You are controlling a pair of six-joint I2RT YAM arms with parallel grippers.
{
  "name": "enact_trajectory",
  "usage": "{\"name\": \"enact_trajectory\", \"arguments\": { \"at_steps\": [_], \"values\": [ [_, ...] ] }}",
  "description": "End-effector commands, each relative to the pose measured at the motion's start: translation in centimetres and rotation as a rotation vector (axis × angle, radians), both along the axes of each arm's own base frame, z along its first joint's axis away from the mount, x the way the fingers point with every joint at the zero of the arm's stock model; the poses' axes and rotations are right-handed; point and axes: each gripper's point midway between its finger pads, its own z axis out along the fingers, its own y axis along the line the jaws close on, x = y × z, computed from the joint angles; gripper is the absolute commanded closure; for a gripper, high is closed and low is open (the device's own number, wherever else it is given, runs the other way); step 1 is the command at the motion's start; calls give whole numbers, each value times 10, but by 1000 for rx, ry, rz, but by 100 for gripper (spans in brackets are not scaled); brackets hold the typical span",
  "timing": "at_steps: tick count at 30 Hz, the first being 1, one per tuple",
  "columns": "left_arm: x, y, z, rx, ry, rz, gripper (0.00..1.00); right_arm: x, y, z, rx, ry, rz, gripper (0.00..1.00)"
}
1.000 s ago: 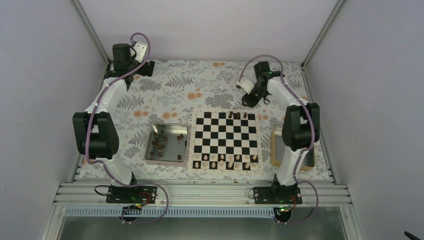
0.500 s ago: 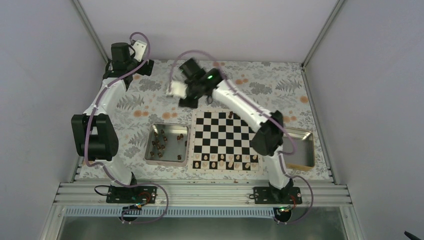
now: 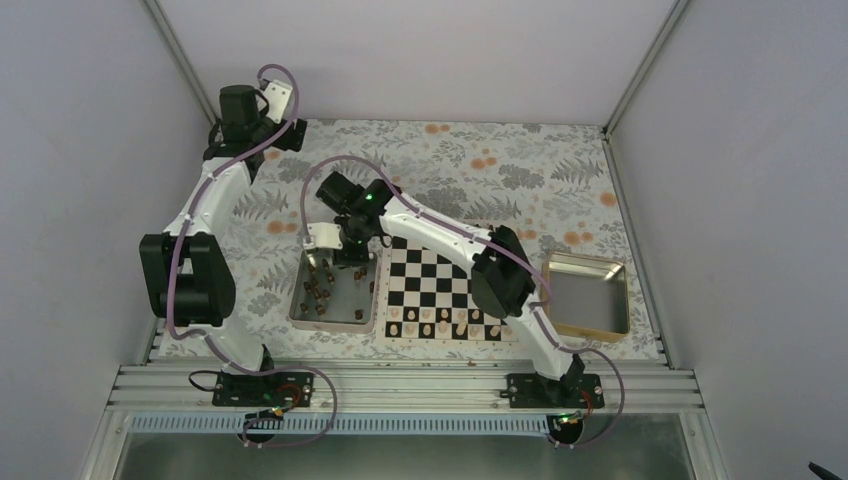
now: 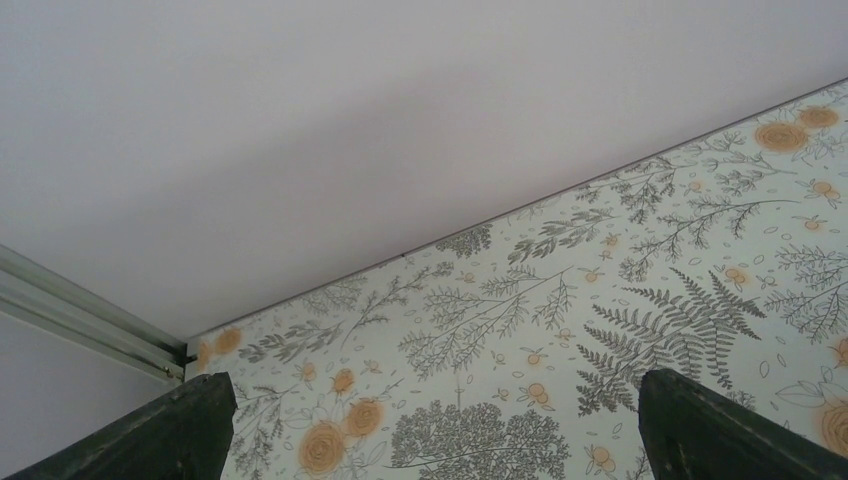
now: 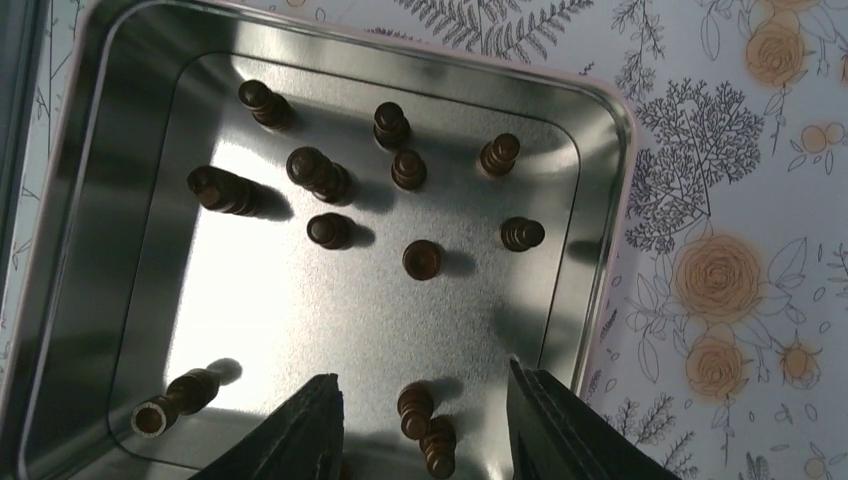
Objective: Set up the chess pieces on the board
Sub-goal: Pick up the chess piece from the storage box.
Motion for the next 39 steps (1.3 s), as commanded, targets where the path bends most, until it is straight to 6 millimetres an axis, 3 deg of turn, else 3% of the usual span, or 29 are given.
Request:
{"name": "enact_trajectory", "arguments": {
  "at_steps": [1, 12, 26, 35, 39],
  "values": [
    [-7, -2, 22, 1, -59, -8, 0, -10, 17, -18, 28, 45, 39, 57],
    [-9, -5, 28, -15, -67, -21, 0, -21, 31, -53, 20, 83, 75, 60],
    [-11, -8, 31, -27, -74, -32, 0, -15, 35, -64, 25, 64, 56, 60],
    [-11, -8, 29, -28, -71, -34, 0, -4, 35, -82, 9, 52, 49, 60],
    [-10, -8, 29, -28, -71, -35, 0, -1, 37, -85, 11, 51, 46, 66]
  ]
}}
